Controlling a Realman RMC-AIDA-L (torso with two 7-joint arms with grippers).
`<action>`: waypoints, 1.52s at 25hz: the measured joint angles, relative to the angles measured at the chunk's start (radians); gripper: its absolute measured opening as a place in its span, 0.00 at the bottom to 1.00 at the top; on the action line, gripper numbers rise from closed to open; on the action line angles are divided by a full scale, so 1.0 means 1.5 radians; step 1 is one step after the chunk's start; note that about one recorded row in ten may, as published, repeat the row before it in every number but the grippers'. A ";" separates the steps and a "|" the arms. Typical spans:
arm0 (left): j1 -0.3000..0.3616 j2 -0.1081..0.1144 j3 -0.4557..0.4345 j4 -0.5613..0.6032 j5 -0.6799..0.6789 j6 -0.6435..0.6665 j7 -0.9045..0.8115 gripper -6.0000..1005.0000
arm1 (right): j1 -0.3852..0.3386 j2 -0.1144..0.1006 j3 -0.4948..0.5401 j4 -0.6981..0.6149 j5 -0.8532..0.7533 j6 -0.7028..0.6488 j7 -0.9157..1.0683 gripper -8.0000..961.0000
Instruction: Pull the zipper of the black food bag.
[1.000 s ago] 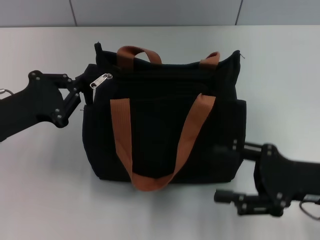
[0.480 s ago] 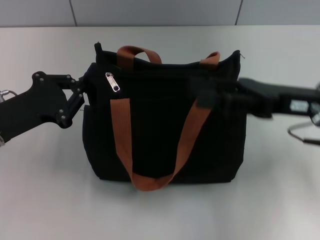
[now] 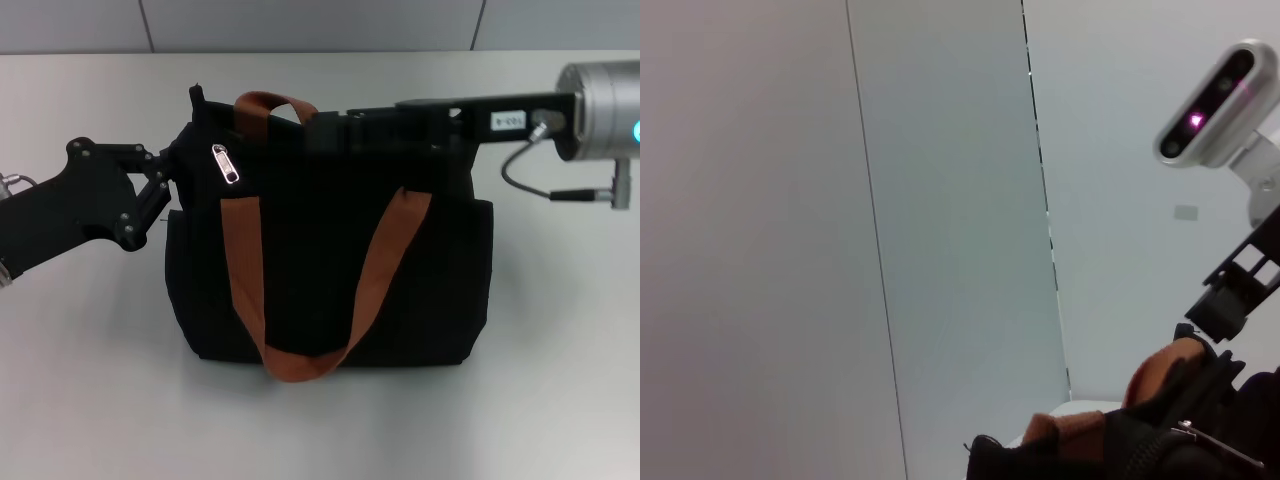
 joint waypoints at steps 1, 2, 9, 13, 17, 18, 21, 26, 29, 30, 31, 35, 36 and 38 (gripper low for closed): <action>0.000 0.000 0.000 0.000 -0.001 0.000 -0.002 0.02 | 0.007 -0.002 -0.008 -0.002 0.000 0.006 0.011 0.82; -0.001 0.001 0.000 0.000 -0.004 0.001 -0.003 0.02 | 0.023 -0.006 -0.021 -0.005 0.000 0.020 0.033 0.82; 0.000 0.001 0.000 -0.003 -0.014 0.003 -0.005 0.02 | 0.052 -0.012 -0.053 -0.005 0.000 0.046 0.093 0.81; 0.001 -0.001 0.001 -0.004 -0.014 0.000 -0.004 0.02 | 0.065 -0.012 -0.079 -0.007 -0.001 0.050 0.126 0.81; 0.003 -0.001 0.001 -0.004 -0.014 -0.003 -0.004 0.02 | 0.076 -0.013 -0.106 -0.010 -0.001 0.052 0.159 0.79; 0.003 -0.001 0.001 -0.004 -0.014 -0.003 -0.004 0.02 | 0.076 -0.013 -0.106 -0.010 -0.001 0.052 0.159 0.76; 0.004 -0.003 0.001 -0.005 -0.014 -0.007 -0.004 0.02 | 0.081 -0.012 -0.109 -0.010 -0.011 0.059 0.172 0.66; 0.005 -0.005 0.002 -0.005 -0.011 -0.009 -0.004 0.02 | 0.090 -0.008 -0.127 -0.010 -0.024 0.079 0.177 0.46; 0.005 -0.005 0.003 -0.005 -0.011 -0.010 -0.004 0.02 | 0.093 -0.007 -0.144 -0.010 -0.025 0.096 0.178 0.42; 0.005 -0.005 0.003 -0.005 -0.011 -0.010 -0.004 0.02 | 0.094 -0.007 -0.147 -0.011 -0.025 0.100 0.178 0.42; 0.005 -0.005 0.003 -0.005 -0.011 -0.010 -0.004 0.02 | 0.096 -0.007 -0.150 -0.011 -0.025 0.104 0.178 0.42; 0.005 -0.003 0.003 -0.005 -0.010 -0.009 -0.004 0.02 | 0.101 -0.006 -0.163 -0.013 -0.026 0.117 0.178 0.42; 0.005 -0.003 0.003 -0.005 -0.010 -0.008 -0.004 0.02 | 0.103 -0.006 -0.168 -0.014 -0.026 0.122 0.178 0.42; 0.005 -0.002 0.002 -0.005 -0.010 -0.007 -0.004 0.02 | 0.105 -0.004 -0.174 -0.014 -0.026 0.131 0.179 0.42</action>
